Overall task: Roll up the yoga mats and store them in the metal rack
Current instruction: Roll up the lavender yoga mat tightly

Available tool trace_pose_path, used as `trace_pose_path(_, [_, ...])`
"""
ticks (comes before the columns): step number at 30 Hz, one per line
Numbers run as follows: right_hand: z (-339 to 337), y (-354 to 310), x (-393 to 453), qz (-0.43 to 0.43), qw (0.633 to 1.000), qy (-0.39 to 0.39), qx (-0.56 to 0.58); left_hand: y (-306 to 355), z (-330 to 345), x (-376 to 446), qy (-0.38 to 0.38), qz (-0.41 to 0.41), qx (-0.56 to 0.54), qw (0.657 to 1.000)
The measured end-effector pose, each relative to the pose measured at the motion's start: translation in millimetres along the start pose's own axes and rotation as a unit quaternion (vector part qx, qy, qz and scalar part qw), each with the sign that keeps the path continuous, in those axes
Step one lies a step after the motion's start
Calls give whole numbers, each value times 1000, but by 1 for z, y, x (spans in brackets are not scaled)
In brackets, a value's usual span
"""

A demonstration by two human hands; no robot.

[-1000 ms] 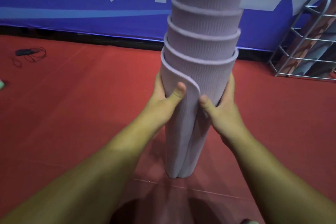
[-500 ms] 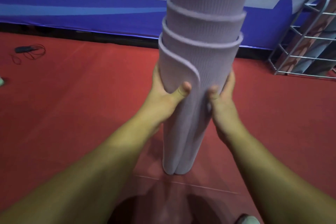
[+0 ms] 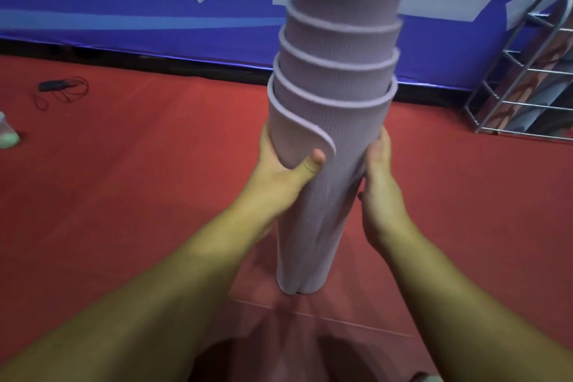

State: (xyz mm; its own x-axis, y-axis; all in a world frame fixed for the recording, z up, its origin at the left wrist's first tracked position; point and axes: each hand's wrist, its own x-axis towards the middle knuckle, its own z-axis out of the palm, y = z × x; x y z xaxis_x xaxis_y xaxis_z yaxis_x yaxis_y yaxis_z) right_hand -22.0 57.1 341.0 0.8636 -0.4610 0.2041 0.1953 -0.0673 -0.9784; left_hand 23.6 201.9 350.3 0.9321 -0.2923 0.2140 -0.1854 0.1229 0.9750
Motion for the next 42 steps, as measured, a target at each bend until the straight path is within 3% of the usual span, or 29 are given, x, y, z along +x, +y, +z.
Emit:
trace_pose_path(3, [2, 9, -3, -1, 1000, 19, -13, 1, -1, -1, 6, -10, 39, 999])
trace_pose_path(9, [5, -35, 0, -104, 993, 41, -32, 32, -2, 6, 26, 111, 143, 983])
trace_pose_path(14, [3, -52, 8, -189, 973, 54, -120, 49, 3, 10, 69, 181, 224, 955])
trace_pose_path(18, [2, -58, 8, -232, 947, 73, -211, 66, 12, 15, 33, 207, 235, 949])
trace_pose_path(23, [4, -62, 10, -255, 939, 65, -222, 86, 26, 21, -4, 232, 265, 936])
trace_pose_path(28, [-1, -66, 18, -246, 931, 60, -263, 76, 26, 29, 37, 238, 263, 934])
trace_pose_path(34, [-1, -63, 16, -282, 936, 38, -208, 71, 13, 36, 51, 249, 269, 929])
trace_pose_path(38, [6, -78, 11, -266, 953, 10, -145, 78, 12, 37, 44, 204, 211, 955])
trace_pose_path(40, [6, -88, 14, -284, 950, 19, -126, 89, 20, 37, 20, 227, 164, 960])
trace_pose_path(42, [4, -86, 17, -310, 941, 24, -129, 92, 24, 36, 42, 249, 138, 958])
